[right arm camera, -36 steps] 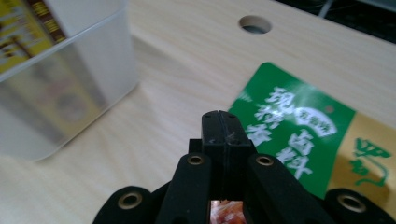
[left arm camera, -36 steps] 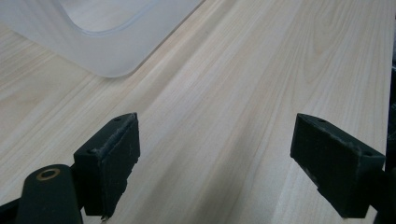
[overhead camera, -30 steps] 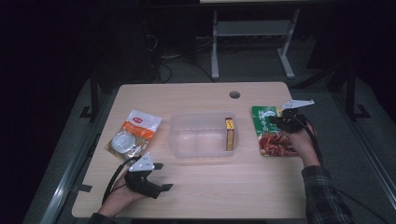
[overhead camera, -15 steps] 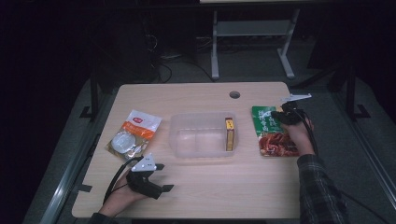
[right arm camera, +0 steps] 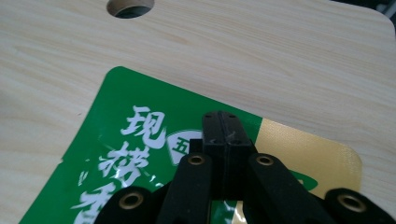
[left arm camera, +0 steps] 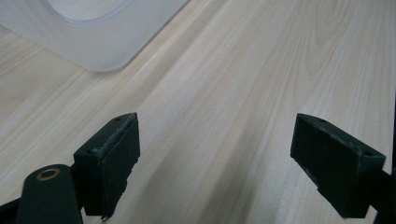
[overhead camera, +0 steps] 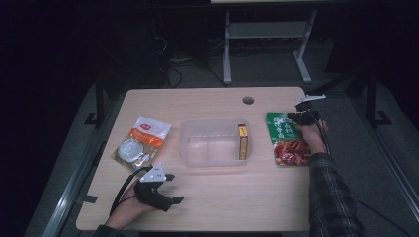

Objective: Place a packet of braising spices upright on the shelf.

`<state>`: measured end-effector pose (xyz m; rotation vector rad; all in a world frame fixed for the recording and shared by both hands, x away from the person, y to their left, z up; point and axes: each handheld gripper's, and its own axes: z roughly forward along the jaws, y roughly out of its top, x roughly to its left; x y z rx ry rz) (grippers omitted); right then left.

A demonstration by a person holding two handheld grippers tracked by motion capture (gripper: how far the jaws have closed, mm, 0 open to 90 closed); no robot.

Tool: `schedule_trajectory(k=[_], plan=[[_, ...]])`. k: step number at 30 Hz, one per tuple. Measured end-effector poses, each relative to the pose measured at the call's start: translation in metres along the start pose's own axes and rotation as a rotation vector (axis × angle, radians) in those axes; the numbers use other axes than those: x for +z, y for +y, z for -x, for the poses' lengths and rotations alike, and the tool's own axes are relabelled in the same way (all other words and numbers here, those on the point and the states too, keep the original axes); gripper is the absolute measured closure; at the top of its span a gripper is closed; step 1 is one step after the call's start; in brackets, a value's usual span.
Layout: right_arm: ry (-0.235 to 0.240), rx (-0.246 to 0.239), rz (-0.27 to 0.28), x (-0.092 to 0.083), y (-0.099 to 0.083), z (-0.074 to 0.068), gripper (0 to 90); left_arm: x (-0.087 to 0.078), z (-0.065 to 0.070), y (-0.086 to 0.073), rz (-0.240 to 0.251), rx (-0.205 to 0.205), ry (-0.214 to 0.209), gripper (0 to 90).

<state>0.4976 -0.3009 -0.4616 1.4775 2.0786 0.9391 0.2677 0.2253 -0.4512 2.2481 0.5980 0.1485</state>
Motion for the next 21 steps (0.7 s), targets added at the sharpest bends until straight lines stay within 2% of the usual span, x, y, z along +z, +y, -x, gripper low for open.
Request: schedule_trajectory(k=[3,7,12,16,21], plan=[[-0.003,0.001,0.013,0.006,-0.001,0.001,90.0,0.003,0.0,-0.001,-0.005,-0.009,-0.009,15.4],[-0.003,0.014,0.013,0.014,-0.005,0.003,89.9,0.007,0.0,-0.001,-0.026,0.0,-0.017,15.4],[0.002,0.022,0.011,0.019,-0.006,0.005,90.0,0.009,0.0,-0.003,-0.023,-0.009,-0.021,15.4],[-0.001,0.017,0.021,0.02,-0.006,0.007,90.0,0.009,0.001,-0.003,-0.03,-0.006,-0.019,15.4],[0.003,-0.012,0.024,0.021,-0.006,0.005,89.9,0.01,0.001,-0.003,-0.029,-0.005,-0.019,15.4]])
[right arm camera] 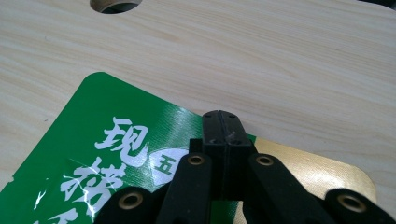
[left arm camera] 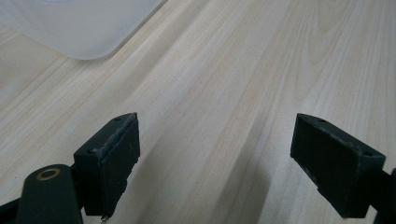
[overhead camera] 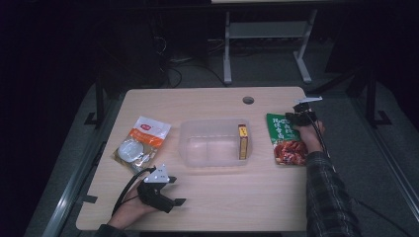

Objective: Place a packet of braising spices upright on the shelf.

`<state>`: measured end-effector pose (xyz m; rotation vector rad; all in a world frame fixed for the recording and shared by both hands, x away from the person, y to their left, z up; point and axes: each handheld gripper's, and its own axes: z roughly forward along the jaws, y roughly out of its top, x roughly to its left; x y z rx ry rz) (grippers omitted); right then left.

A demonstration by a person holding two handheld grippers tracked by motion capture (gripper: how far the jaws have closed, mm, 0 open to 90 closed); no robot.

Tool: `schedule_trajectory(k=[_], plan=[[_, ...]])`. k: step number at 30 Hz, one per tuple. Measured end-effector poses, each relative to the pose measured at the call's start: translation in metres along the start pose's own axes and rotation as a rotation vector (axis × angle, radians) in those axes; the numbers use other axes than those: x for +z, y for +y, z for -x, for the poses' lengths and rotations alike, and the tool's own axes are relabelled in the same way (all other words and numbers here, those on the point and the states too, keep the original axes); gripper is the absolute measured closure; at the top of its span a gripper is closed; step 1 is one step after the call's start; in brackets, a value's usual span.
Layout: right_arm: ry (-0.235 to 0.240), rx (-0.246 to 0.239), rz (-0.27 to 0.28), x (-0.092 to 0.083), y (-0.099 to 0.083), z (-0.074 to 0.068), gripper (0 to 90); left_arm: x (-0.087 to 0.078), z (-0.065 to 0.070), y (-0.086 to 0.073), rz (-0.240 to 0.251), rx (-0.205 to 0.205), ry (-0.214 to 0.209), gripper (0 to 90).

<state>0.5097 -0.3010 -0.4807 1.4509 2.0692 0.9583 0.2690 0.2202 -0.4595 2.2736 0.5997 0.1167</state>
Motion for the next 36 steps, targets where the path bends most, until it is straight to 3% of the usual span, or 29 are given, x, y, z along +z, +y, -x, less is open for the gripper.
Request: schedule_trajectory(k=[7,9,10,13,17,22,27,36], plan=[[-0.012,-0.018,0.003,0.002,0.001,-0.001,89.9,0.001,0.0,0.0,-0.002,0.001,-0.003,15.4],[0.012,-0.006,-0.02,0.005,0.006,-0.001,89.9,0.001,-0.001,0.0,-0.004,0.002,-0.004,15.4],[0.002,-0.032,-0.029,0.006,0.009,-0.003,89.9,0.001,-0.001,0.0,-0.008,0.003,-0.003,15.4],[-0.001,-0.016,-0.054,0.008,0.014,-0.006,90.0,0.001,-0.001,0.0,-0.002,-0.004,-0.001,15.4],[-0.014,-0.059,-0.084,0.005,0.015,-0.008,90.0,-0.001,-0.001,-0.001,-0.005,0.002,-0.001,15.4],[-0.006,-0.066,-0.104,-0.007,0.006,-0.012,90.0,-0.003,0.001,0.0,-0.001,0.005,-0.006,15.4],[-0.02,-0.128,-0.148,-0.022,-0.002,-0.023,90.0,-0.005,0.004,0.002,0.013,0.026,-0.014,15.4],[0.0,-0.166,-0.15,-0.047,-0.025,-0.044,90.0,-0.001,0.01,0.005,-0.003,0.059,-0.048,15.4]])
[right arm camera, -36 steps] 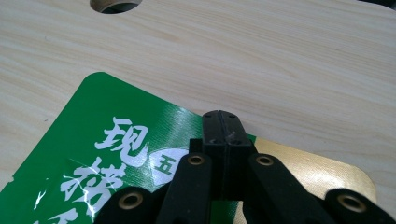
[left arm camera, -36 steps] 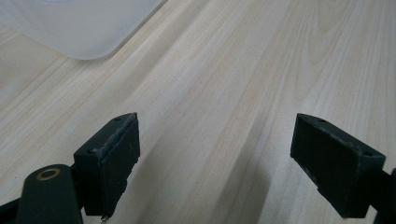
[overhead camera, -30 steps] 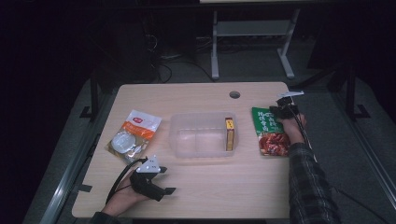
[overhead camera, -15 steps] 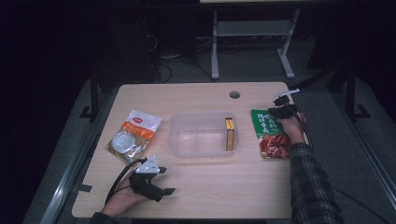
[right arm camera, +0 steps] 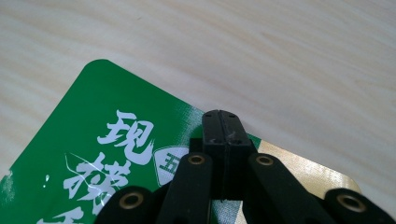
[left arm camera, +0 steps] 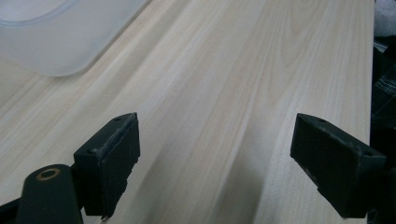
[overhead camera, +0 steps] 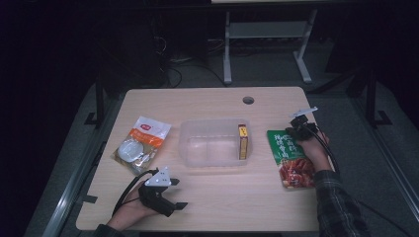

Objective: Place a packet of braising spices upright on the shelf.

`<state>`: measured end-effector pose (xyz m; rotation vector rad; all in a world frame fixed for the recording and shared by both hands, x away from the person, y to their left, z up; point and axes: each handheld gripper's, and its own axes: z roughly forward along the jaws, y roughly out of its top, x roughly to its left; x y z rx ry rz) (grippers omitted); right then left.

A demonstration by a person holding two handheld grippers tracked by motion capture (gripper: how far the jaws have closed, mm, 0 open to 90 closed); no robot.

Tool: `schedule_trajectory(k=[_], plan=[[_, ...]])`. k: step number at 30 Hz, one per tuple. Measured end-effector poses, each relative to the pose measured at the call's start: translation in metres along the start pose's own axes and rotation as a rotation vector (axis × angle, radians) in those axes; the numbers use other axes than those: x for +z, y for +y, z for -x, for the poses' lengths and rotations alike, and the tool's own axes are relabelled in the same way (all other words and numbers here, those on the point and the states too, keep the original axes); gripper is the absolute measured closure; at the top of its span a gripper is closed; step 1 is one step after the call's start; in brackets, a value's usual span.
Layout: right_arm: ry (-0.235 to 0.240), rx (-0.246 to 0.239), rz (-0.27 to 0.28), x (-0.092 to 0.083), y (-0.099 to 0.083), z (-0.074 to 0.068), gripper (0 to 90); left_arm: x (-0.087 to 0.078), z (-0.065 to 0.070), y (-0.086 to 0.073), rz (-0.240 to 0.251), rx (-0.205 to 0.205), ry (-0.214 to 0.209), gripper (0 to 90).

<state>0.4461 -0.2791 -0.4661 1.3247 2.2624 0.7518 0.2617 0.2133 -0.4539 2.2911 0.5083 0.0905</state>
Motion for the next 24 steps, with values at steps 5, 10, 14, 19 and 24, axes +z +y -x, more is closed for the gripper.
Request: schedule_trajectory(k=[5,10,14,19,24], plan=[[-0.003,-0.024,0.002,-0.008,-0.007,-0.011,90.0,0.002,-0.001,0.004,-0.001,0.011,-0.002,15.4],[-0.019,-0.016,0.027,-0.023,-0.015,-0.008,90.0,0.001,-0.001,0.006,0.005,0.018,-0.001,15.4],[-0.029,-0.013,0.002,-0.048,-0.042,0.0,90.0,-0.005,-0.001,0.007,0.015,0.019,0.013,15.5],[-0.033,0.007,-0.002,-0.075,-0.069,0.004,90.0,-0.009,0.001,0.004,0.011,0.024,0.019,15.4],[-0.047,0.026,-0.019,-0.093,-0.093,0.004,90.0,-0.014,0.002,-0.003,-0.01,0.022,0.025,15.4]])
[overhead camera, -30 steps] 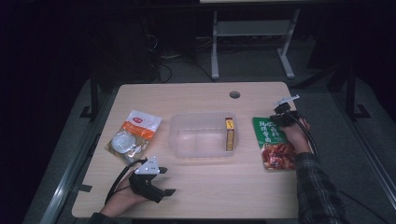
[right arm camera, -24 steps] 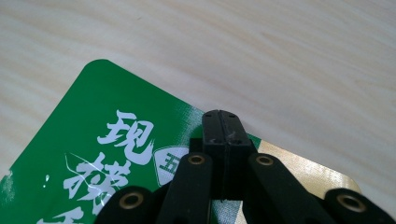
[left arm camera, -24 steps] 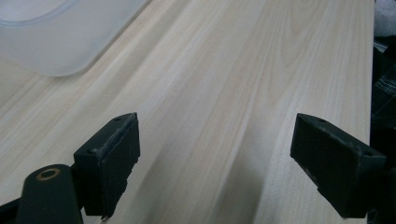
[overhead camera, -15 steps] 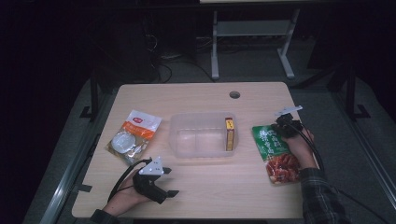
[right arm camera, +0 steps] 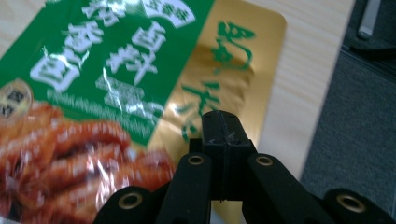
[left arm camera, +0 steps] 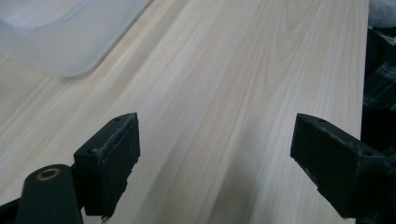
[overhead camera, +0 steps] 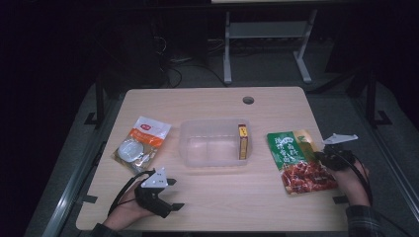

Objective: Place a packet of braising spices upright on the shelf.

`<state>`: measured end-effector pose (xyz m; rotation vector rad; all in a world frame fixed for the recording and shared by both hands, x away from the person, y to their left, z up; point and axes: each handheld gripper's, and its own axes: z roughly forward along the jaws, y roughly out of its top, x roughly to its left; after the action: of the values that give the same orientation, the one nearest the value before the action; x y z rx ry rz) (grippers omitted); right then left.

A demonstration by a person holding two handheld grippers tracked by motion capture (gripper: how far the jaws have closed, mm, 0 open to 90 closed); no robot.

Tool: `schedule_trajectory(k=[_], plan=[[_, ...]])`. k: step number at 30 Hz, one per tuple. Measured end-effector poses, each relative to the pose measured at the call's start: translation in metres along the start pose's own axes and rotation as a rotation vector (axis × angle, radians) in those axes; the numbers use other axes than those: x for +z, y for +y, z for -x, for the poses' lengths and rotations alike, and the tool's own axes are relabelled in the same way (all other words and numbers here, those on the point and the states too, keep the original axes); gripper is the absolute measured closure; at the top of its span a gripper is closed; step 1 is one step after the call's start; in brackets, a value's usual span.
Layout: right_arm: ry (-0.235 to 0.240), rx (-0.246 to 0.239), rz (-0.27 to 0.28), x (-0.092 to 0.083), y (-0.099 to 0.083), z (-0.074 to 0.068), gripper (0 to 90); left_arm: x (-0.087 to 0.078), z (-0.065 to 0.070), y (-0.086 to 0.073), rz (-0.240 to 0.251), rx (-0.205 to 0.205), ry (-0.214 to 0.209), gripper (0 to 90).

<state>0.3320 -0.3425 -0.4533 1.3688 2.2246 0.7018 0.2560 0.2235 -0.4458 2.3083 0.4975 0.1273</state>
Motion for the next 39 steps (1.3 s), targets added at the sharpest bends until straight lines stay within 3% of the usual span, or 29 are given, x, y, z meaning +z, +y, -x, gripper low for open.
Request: schedule_trajectory(k=[5,16,23,30,39], plan=[[-0.029,0.045,-0.001,-0.013,-0.014,0.007,90.0,-0.003,-0.003,0.0,0.007,-0.003,0.007,15.5],[-0.05,0.068,-0.058,-0.017,-0.034,0.01,90.0,0.005,-0.005,0.01,0.009,0.025,-0.014,15.4],[0.008,0.078,-0.05,-0.023,-0.041,0.009,90.0,0.01,-0.006,0.014,-0.001,0.048,-0.032,15.5],[0.064,0.053,-0.054,-0.025,-0.041,0.003,90.0,0.011,-0.006,0.016,0.01,0.049,-0.037,15.5],[0.175,-0.052,-0.066,-0.022,-0.03,-0.027,90.0,0.012,-0.006,0.016,0.004,0.058,-0.043,15.5]])
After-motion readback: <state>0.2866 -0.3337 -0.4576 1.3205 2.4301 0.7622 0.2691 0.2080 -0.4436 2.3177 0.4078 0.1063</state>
